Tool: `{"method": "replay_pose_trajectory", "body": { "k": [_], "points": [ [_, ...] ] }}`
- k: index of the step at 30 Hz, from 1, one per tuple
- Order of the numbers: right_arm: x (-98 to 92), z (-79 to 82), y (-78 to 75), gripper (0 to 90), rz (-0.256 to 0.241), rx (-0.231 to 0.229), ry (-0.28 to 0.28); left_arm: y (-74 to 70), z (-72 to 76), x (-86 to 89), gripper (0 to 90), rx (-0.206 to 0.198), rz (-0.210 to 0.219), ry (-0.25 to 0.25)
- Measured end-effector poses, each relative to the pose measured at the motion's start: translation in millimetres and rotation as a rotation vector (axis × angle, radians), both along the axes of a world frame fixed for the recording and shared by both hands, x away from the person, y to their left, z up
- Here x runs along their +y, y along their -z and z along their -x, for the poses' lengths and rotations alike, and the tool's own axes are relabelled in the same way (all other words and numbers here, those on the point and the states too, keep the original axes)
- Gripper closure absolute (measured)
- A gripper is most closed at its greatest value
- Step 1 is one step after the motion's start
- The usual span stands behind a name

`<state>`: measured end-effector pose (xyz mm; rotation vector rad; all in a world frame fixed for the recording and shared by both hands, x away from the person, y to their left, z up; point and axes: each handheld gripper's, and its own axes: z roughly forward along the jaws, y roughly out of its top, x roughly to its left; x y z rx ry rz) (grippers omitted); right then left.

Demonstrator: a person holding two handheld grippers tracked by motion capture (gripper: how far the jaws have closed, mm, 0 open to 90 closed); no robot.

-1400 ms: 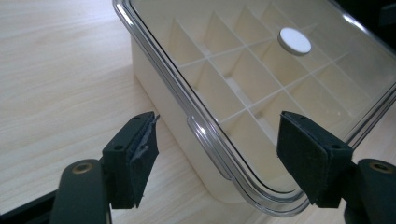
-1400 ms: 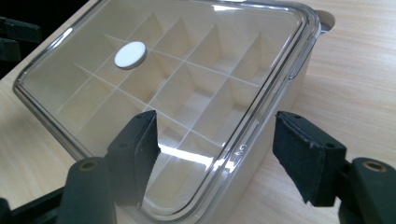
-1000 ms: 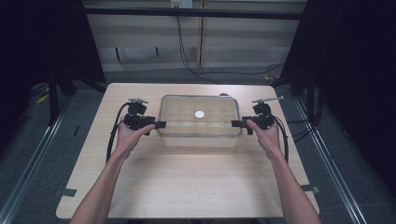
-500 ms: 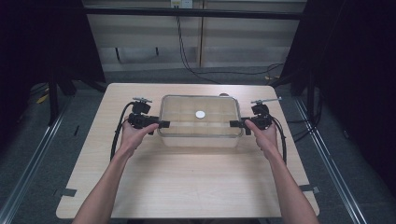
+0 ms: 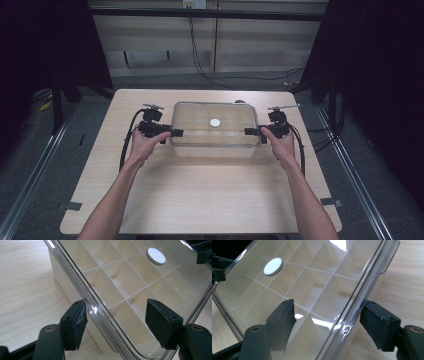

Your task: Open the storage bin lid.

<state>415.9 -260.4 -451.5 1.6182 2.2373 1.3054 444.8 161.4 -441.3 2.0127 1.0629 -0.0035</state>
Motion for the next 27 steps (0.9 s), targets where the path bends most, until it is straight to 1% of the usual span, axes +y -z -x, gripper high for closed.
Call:
{"method": "replay_pose_trajectory", "body": {
  "k": [2, 4, 6, 10, 11, 12, 15, 17, 18, 19, 20, 21, 23, 24, 25, 26, 27],
  "points": [
    [0.4, 0.4, -0.7, 29.0, 0.005, -0.002, 0.001, -0.4, 0.0, 0.9, 36.3, -0.004, -0.004, 0.002],
    [1.1, 1.4, -2.7, 30.0, 0.022, -0.007, 0.004, -0.7, 1.3, 0.4, 36.7, -0.016, -0.006, -0.012],
    [1.3, 1.6, -2.7, 30.0, 0.023, -0.007, 0.005, -0.6, 1.6, 0.2, 36.6, -0.018, -0.006, -0.015],
    [2.6, 2.9, -2.3, 30.4, 0.017, -0.008, 0.026, -2.2, 3.2, 0.2, 36.8, -0.027, -0.004, -0.017],
    [2.8, 3.1, -2.0, 30.3, 0.014, -0.010, 0.028, -3.8, 4.1, 0.8, 37.2, -0.035, -0.006, -0.015],
    [2.9, 3.3, -1.9, 30.2, 0.013, -0.012, 0.028, -4.1, 4.5, 0.9, 37.5, -0.032, 0.001, -0.018],
    [4.0, 3.5, -2.0, 29.7, 0.015, -0.010, 0.039, -4.1, 4.9, 1.3, 37.9, -0.035, 0.003, -0.015],
    [6.7, 3.6, -2.6, 27.1, 0.022, -0.008, 0.048, -3.6, 5.7, 2.3, 38.0, -0.036, 0.009, -0.017],
    [7.8, 3.1, -2.8, 25.6, 0.030, -0.006, 0.044, -3.3, 6.1, 2.2, 38.1, -0.032, 0.009, -0.019],
    [7.8, 3.1, -2.8, 25.6, 0.030, -0.006, 0.044, -3.3, 6.1, 2.2, 38.1, -0.032, 0.009, -0.019],
    [8.6, 1.3, -3.3, 25.5, 0.026, 0.014, 0.050, -2.9, 6.8, 2.2, 37.6, -0.030, 0.009, -0.020],
    [8.6, 1.3, -3.3, 25.5, 0.026, 0.014, 0.050, -2.1, 7.4, 1.8, 37.6, -0.032, 0.010, -0.021],
    [9.1, 1.2, -4.7, 25.4, 0.031, 0.008, 0.057, -0.9, 8.7, 2.3, 37.0, -0.024, 0.008, -0.018],
    [10.2, 1.5, -5.4, 25.6, 0.039, 0.014, 0.056, 0.7, 8.9, 2.6, 37.0, -0.016, 0.007, -0.011],
    [11.7, 2.3, -6.1, 26.0, 0.058, 0.012, 0.056, 1.2, 9.0, 3.2, 37.3, -0.016, 0.014, -0.010],
    [11.8, 3.3, -6.1, 26.1, 0.054, 0.015, 0.061, 2.0, 9.2, 4.0, 38.6, -0.009, 0.026, -0.007],
    [11.1, 3.6, -5.6, 26.7, 0.049, 0.010, 0.059, 2.0, 9.2, 4.0, 38.8, -0.009, 0.026, -0.007]
  ]
}}
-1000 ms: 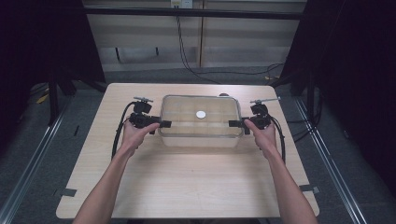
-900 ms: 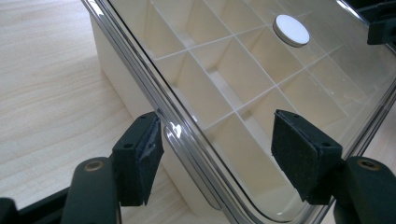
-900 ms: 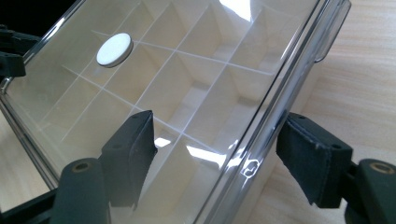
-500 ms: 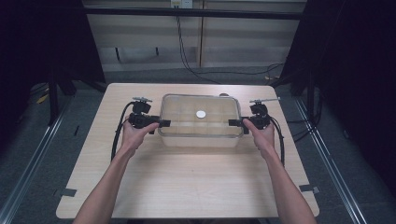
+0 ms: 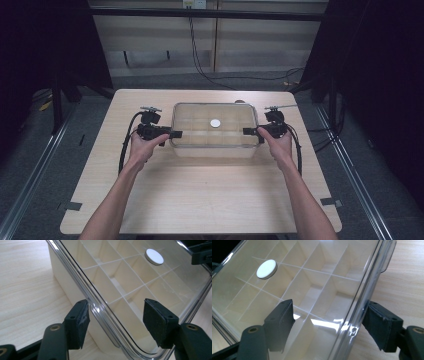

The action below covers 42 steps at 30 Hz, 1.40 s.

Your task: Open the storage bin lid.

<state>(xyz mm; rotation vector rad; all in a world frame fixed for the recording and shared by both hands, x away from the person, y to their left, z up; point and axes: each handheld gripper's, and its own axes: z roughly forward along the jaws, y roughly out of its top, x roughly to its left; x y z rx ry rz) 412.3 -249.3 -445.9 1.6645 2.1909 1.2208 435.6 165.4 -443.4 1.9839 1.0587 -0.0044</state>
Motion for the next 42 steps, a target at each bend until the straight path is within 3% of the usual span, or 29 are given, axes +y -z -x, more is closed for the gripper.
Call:
{"method": "replay_pose_trajectory", "body": {
  "k": [8, 11, 16, 23, 28, 33, 37, 42],
  "points": [
    [-2.5, 3.7, -3.4, 28.4, 0.007, 0.001, 0.030, -0.8, 3.6, -2.7, 38.2, -0.013, -0.008, 0.007],
    [-3.6, 7.1, -4.5, 33.6, 0.021, -0.013, 0.034, -0.3, 5.0, -0.7, 38.3, -0.012, -0.004, 0.016],
    [-8.8, 12.1, -4.7, 34.3, -0.035, -0.021, 0.036, -1.2, 8.0, -0.6, 40.1, -0.019, -0.004, 0.013],
    [-12.9, 20.1, -5.1, 44.8, -0.041, -0.047, 0.042, -3.9, 12.7, 2.4, 46.8, -0.044, -0.007, 0.025],
    [-12.9, 23.0, -5.6, 47.4, -0.038, -0.054, 0.035, -3.8, 14.8, 3.6, 49.3, -0.057, -0.002, 0.012],
    [-17.0, 28.1, -6.8, 53.0, -0.092, -0.090, 0.025, -4.3, 16.7, 6.5, 54.4, -0.050, 0.016, 0.016],
    [-18.2, 30.9, -8.4, 54.9, -0.100, -0.098, 0.025, -5.0, 17.3, 9.1, 57.8, -0.054, 0.038, 0.008],
    [-21.1, 33.2, -9.3, 58.7, -0.118, -0.103, 0.030, -6.2, 19.0, 9.4, 59.8, -0.062, 0.031, 0.014]
  ]
}}
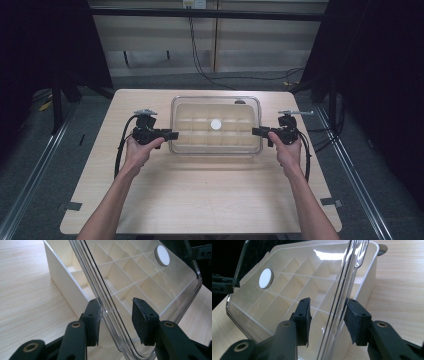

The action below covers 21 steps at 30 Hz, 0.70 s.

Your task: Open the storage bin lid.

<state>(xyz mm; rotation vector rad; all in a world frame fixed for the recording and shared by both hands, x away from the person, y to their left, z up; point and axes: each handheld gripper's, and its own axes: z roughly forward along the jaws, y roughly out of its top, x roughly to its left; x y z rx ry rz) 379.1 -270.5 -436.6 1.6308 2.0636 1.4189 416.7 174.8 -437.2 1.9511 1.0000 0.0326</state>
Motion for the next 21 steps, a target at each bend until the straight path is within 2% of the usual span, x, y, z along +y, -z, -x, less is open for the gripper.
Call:
{"method": "replay_pose_trajectory", "body": {
  "k": [4, 7, 10, 12, 21],
  "points": [
    [-2.7, 3.7, 0.2, 60.2, -0.019, -0.011, -0.007, -1.6, 1.7, 1.4, 62.4, -0.013, -0.001, 0.004],
    [-5.9, 7.1, 0.9, 60.8, -0.051, -0.008, -0.029, -2.3, 3.4, 2.7, 64.3, -0.016, 0.007, 0.012],
    [-8.1, 10.2, -0.1, 61.4, -0.059, -0.018, -0.041, -3.4, 5.8, 3.1, 66.7, -0.028, 0.003, 0.022],
    [-8.9, 11.7, -1.4, 62.1, -0.063, -0.026, -0.049, -5.3, 7.6, 3.5, 68.2, -0.040, 0.015, 0.012],
    [-10.4, 19.3, -1.6, 69.8, -0.061, -0.035, -0.069, -4.8, 12.4, 7.5, 71.9, -0.045, 0.040, 0.002]
  ]
}}
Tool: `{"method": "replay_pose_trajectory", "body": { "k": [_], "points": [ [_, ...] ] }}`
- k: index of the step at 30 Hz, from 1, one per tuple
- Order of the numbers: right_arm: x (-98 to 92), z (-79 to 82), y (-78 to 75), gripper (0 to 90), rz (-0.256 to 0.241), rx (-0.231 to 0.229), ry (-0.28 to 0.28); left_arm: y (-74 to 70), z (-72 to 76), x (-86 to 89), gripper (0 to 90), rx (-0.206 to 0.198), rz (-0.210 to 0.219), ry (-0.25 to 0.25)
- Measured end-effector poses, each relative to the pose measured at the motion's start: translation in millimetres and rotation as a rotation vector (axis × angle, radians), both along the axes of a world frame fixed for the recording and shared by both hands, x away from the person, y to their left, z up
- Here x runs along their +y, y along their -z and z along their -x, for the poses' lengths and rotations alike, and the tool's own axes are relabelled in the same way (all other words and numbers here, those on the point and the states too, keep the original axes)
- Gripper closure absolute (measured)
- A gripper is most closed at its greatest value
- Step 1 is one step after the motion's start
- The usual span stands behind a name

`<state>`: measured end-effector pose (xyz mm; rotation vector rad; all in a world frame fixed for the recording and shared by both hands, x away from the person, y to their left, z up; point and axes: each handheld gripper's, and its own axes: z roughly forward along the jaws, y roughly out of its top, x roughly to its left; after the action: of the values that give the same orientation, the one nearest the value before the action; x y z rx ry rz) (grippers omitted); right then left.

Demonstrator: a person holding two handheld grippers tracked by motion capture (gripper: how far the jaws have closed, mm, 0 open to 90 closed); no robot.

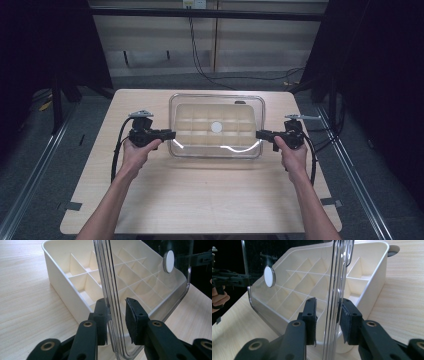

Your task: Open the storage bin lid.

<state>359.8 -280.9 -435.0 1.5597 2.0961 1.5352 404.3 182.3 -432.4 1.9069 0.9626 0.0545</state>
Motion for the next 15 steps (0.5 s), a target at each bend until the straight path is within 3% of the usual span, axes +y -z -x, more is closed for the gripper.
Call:
{"method": "replay_pose_trajectory", "body": {
  "k": [5, 15],
  "points": [
    [-0.4, 2.5, 0.9, 74.2, -0.010, -0.009, 0.006, 0.9, 3.5, 0.4, 72.3, 0.000, -0.016, 0.003],
    [0.3, 7.1, -1.2, 74.6, -0.009, -0.001, 0.025, -0.7, 10.2, -0.6, 73.5, -0.009, -0.020, -0.009]
  ]
}}
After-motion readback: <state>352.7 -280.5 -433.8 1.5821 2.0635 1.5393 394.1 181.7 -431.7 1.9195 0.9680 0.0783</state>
